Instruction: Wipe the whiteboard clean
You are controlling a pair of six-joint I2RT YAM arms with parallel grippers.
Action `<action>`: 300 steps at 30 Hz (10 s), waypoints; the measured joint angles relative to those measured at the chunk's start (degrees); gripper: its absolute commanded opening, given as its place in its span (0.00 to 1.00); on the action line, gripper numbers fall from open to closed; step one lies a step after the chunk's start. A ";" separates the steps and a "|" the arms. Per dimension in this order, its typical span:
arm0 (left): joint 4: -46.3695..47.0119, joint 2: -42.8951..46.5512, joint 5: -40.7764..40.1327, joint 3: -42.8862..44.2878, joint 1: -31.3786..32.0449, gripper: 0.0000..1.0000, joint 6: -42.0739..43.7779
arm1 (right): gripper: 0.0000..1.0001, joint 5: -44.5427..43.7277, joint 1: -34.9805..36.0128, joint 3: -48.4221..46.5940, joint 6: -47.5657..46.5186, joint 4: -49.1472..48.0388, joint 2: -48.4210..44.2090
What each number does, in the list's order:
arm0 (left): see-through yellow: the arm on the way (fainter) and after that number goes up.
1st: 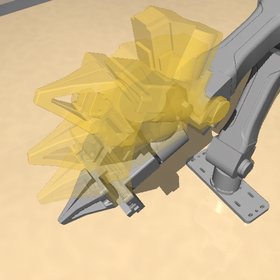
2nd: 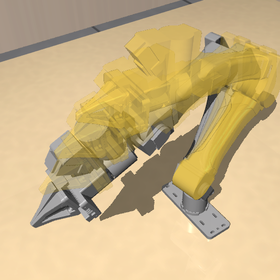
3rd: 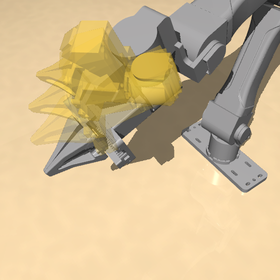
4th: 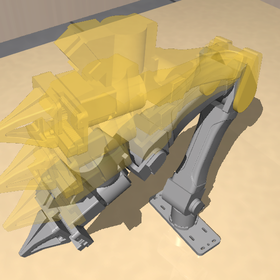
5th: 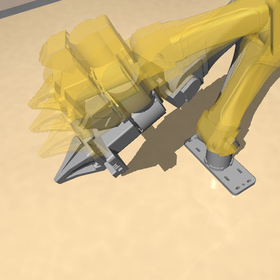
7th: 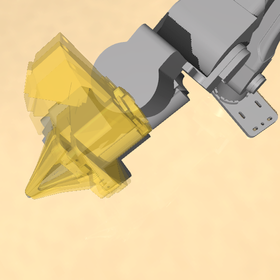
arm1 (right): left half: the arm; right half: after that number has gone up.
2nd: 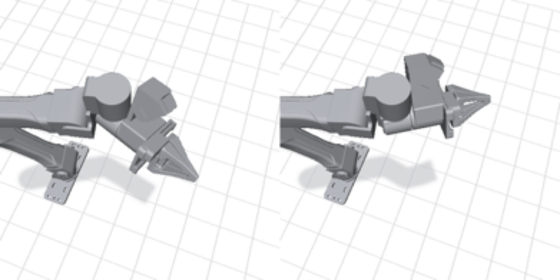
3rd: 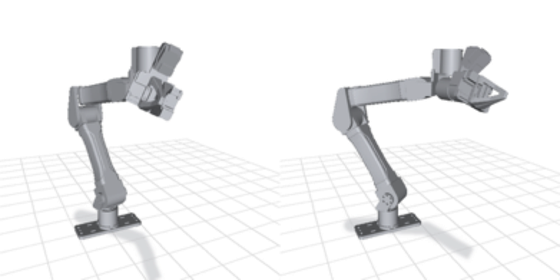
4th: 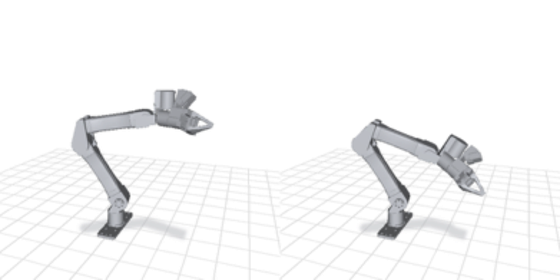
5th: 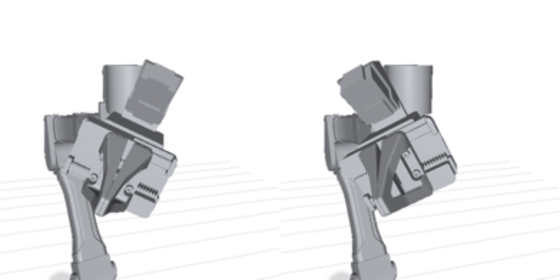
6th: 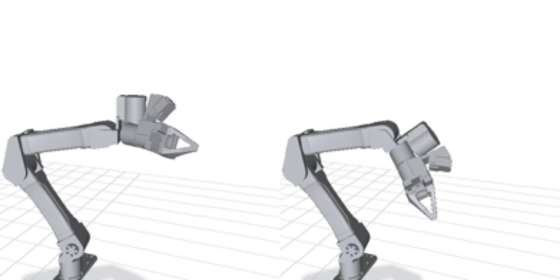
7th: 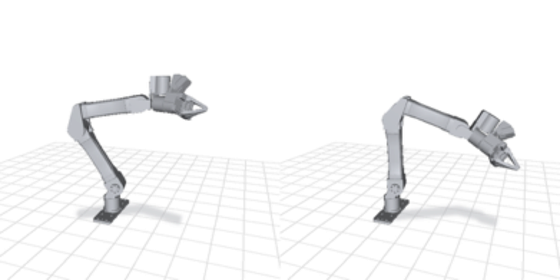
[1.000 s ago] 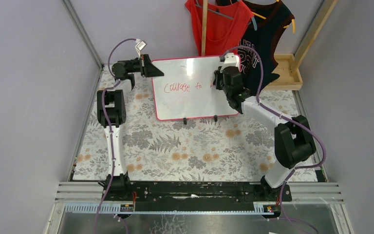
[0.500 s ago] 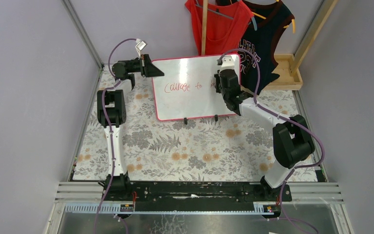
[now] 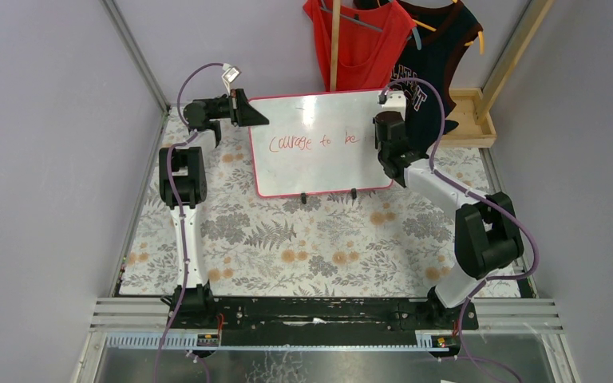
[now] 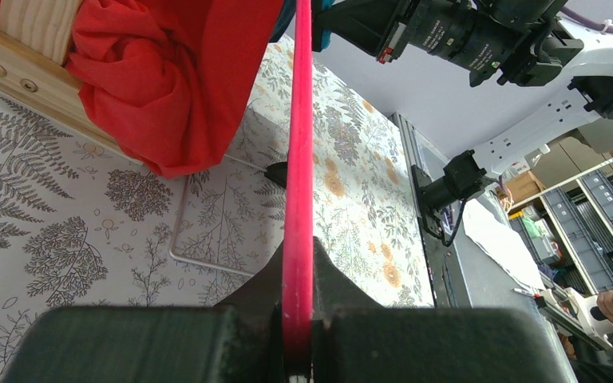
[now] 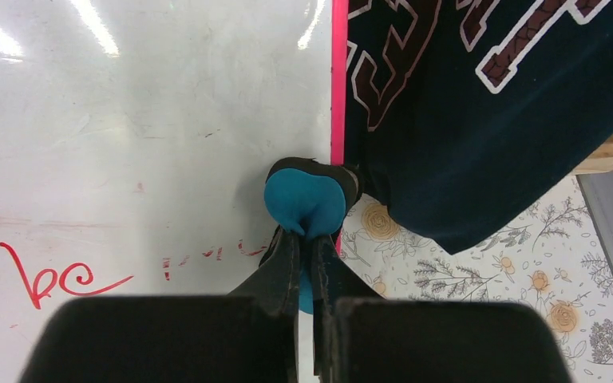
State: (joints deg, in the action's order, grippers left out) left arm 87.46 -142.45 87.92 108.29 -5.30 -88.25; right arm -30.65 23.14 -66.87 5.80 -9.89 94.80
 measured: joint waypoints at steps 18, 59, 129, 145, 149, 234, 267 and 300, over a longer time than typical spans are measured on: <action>0.02 0.00 0.02 -0.22 -0.02 0.00 0.22 | 0.00 6.97 7.23 0.94 0.90 0.46 0.13; 0.02 0.00 -0.39 -0.42 -0.02 0.00 0.04 | 0.00 4.66 -1.14 -2.12 0.22 5.99 -0.04; 0.15 0.24 -0.90 -2.03 -0.11 0.00 0.50 | 0.00 13.51 6.80 -13.18 4.11 11.37 6.14; 0.17 0.55 -1.07 -2.67 0.00 0.00 0.81 | 0.00 11.43 9.92 -13.64 4.66 11.89 8.02; 0.15 0.55 -1.27 -2.67 0.00 0.00 0.83 | 0.00 10.36 8.57 -12.66 4.66 12.35 7.17; 0.26 0.68 -1.77 -3.37 0.90 0.00 1.77 | 0.00 6.95 25.09 -38.75 6.82 21.86 26.88; 0.24 0.68 -1.90 -3.39 1.70 0.00 2.43 | 0.00 1.20 19.63 -30.38 6.05 23.39 18.82; 0.28 1.09 -1.92 -4.31 1.97 0.00 2.64 | 0.00 -3.69 16.92 -25.55 5.75 23.67 14.78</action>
State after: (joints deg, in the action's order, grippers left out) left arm 87.74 -141.36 86.00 103.98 -3.33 -85.60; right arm -34.35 40.05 -92.42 11.55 13.78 109.58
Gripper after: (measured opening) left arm 0.021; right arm 0.038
